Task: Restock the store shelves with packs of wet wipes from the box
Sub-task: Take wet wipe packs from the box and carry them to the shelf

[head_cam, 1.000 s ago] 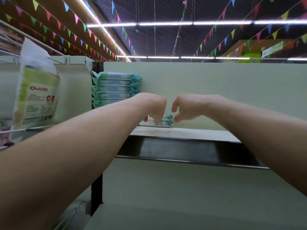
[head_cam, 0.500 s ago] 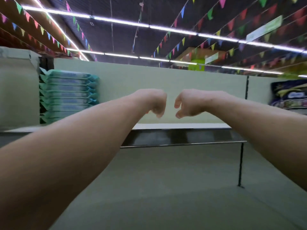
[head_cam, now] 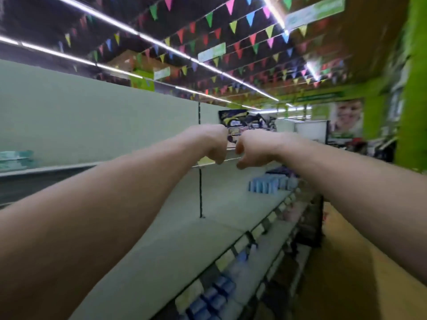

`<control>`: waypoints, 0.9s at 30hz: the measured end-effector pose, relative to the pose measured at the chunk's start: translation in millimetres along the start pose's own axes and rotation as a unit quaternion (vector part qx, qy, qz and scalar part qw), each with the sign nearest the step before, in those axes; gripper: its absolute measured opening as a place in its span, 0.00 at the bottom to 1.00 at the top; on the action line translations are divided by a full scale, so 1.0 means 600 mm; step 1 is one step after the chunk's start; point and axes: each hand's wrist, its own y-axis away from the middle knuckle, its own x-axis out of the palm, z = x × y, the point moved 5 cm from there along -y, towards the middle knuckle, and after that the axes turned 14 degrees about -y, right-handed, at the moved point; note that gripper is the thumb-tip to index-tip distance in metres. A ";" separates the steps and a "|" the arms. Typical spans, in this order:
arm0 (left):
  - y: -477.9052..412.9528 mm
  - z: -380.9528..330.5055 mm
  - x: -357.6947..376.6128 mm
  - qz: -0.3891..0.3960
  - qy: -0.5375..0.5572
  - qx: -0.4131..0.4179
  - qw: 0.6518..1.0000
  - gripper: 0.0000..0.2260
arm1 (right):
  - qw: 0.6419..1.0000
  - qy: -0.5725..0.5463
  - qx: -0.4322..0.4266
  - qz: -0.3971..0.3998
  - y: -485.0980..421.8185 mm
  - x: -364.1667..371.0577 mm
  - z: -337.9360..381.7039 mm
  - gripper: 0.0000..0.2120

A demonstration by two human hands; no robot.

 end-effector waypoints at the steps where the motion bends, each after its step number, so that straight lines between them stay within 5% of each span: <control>1: 0.000 -0.035 -0.005 0.006 0.002 0.025 1.000 0.23 | 1.000 0.010 0.026 0.002 0.019 -0.002 -0.026 0.21; 6: 0.011 -0.214 -0.040 0.019 0.001 0.116 0.993 0.35 | 0.986 0.026 0.160 0.024 0.140 -0.017 -0.165 0.13; 11: 0.049 -0.399 -0.081 -0.011 0.066 0.165 0.984 0.31 | 0.962 0.013 0.273 0.011 0.288 -0.019 -0.313 0.11; 16: 0.110 -0.600 -0.092 -0.005 0.086 0.214 0.973 0.35 | 0.934 0.023 0.356 0.021 0.445 0.001 -0.447 0.19; 27: 0.288 -1.001 -0.078 0.054 0.103 0.356 0.927 0.36 | 0.882 -0.027 0.469 0.024 0.801 0.081 -0.669 0.12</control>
